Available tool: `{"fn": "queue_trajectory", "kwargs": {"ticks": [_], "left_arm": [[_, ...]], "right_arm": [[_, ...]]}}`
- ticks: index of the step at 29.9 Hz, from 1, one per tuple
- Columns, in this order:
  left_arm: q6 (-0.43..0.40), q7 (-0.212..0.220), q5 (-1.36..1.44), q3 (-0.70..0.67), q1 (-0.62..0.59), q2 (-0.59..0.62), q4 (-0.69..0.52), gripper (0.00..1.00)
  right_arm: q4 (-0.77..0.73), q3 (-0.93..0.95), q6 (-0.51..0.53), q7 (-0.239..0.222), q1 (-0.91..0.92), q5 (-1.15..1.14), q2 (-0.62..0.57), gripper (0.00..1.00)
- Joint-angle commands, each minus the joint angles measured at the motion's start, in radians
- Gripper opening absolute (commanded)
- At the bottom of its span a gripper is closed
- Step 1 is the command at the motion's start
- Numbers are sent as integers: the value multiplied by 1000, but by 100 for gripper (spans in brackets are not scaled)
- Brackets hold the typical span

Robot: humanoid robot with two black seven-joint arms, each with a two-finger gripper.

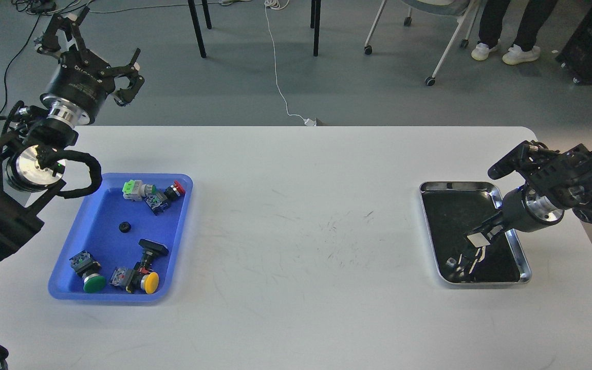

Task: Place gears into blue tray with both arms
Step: 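Reach the right gripper down into the metal tray again, then grasp a second small black ring with the right gripper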

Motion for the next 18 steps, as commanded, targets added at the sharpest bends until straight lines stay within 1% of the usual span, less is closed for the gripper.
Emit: {"fn": "queue_trajectory", "kwargs": {"ticks": [1,3,10,13,18], "left_arm": [[0,0,1,-1,0,1,0,98],[0,0,1,-1,0,1,0,98],[0,0,1,-1,0,4,-3,98],[0,0,1,-1,0,8,-3,98],[0,0,1,-2,-1,10,-3,98]], "right_arm": [[-10,0,0,-1,-22,0,3,64],[-16,1,0,-3,-25,0,3,63],[-61,6,-3,-11,-49,3,34,53],[-62,9,-3,-11,-54,5,43,47],[-62,12,-4,-11,-55,5,43,43]]}}
